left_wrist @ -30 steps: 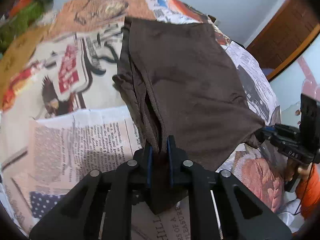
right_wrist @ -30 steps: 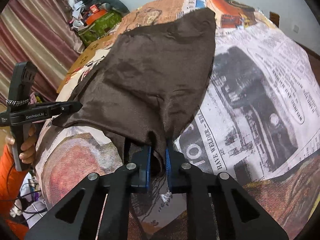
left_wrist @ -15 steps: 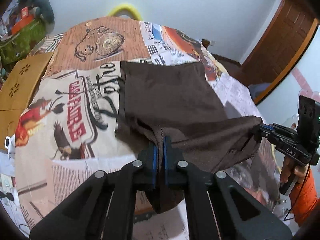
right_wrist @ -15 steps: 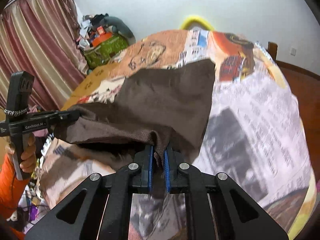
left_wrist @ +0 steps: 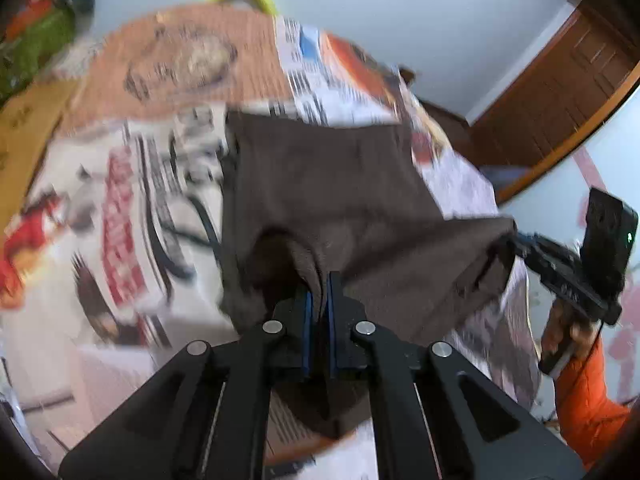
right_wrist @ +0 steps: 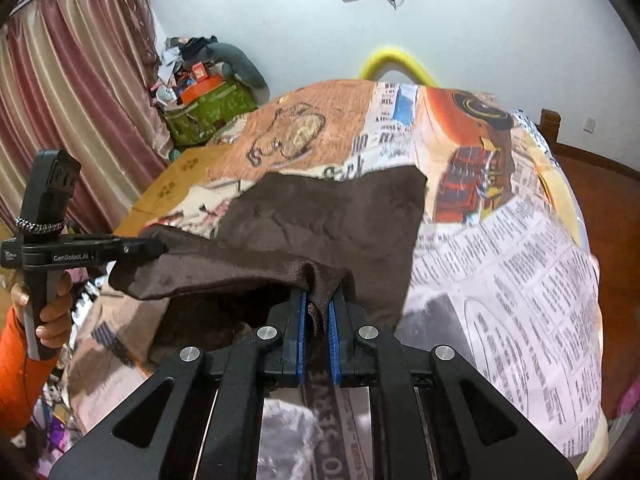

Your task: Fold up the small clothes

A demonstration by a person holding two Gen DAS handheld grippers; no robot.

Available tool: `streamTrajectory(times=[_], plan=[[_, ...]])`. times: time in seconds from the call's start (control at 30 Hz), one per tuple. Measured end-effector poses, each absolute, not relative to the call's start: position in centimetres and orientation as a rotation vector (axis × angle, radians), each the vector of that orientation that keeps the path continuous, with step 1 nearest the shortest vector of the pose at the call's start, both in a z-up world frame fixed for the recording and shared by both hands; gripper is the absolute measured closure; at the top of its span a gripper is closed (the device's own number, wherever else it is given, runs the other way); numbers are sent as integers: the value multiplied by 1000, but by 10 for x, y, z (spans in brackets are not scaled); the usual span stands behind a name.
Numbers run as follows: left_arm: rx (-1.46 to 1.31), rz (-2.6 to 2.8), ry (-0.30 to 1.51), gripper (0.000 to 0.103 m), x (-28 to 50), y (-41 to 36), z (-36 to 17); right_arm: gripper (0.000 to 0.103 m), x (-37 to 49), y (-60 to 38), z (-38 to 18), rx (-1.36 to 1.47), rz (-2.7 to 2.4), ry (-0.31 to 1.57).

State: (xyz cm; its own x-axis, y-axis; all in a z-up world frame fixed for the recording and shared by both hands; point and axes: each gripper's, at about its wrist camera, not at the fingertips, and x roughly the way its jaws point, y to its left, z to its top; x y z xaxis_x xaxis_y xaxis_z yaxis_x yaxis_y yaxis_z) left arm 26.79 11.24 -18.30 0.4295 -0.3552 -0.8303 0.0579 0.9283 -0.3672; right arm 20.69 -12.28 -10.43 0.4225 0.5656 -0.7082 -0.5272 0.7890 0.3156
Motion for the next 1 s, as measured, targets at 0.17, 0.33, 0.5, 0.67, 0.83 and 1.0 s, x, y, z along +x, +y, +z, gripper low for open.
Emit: streamTrajectory(times=[0.17, 0.33, 0.5, 0.67, 0.83, 1.0], plan=[[-353, -289, 1187, 98, 237, 110, -212, 95, 186, -136, -121, 22, 686, 968], [-350, -243, 1217, 96, 219, 110, -223, 94, 166, -141, -134, -5, 677, 1017], [-362, -198, 1209, 62, 209, 115, -220, 93, 159, -145, -142, 27, 665, 1049], [-402, -208, 1239, 54, 201, 114, -226, 74, 149, -149, -143, 50, 658, 1057], [-421, -214, 1244, 54, 202, 105, -231, 66, 144, -152, -149, 36, 636, 1070], [-433, -250, 1235, 54, 200, 96, -230, 66, 142, -154, -153, 61, 633, 1083]])
